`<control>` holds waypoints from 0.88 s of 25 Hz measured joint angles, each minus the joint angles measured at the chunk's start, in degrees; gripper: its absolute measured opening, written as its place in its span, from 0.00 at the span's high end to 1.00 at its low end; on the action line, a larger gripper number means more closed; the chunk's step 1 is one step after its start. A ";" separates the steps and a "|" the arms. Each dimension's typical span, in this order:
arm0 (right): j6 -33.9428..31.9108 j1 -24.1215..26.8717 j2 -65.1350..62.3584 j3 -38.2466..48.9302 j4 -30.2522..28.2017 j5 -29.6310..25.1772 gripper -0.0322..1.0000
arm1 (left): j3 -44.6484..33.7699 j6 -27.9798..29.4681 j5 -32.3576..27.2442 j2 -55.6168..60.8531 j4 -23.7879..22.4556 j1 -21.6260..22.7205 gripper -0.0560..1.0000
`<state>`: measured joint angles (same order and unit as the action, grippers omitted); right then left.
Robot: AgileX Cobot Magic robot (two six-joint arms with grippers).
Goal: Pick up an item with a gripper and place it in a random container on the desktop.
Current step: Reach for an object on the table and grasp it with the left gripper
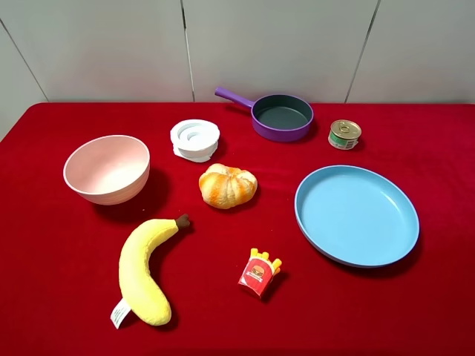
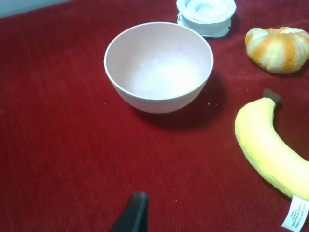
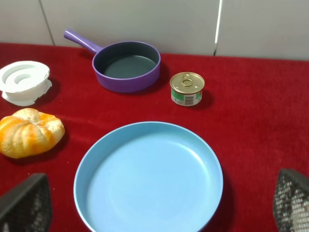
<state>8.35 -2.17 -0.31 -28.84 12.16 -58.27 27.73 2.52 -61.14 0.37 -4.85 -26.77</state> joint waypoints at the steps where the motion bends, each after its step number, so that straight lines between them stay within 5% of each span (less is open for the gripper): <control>1: 0.00 0.00 0.00 0.00 0.00 0.00 0.30 | 0.00 0.00 0.00 0.00 0.00 0.00 0.04; 22: 0.00 0.00 0.00 0.00 0.00 0.00 0.30 | 0.00 0.00 0.00 0.00 0.00 0.00 0.04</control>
<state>8.35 -2.17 -0.31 -28.84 12.16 -58.27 27.73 2.52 -61.14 0.37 -4.85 -26.77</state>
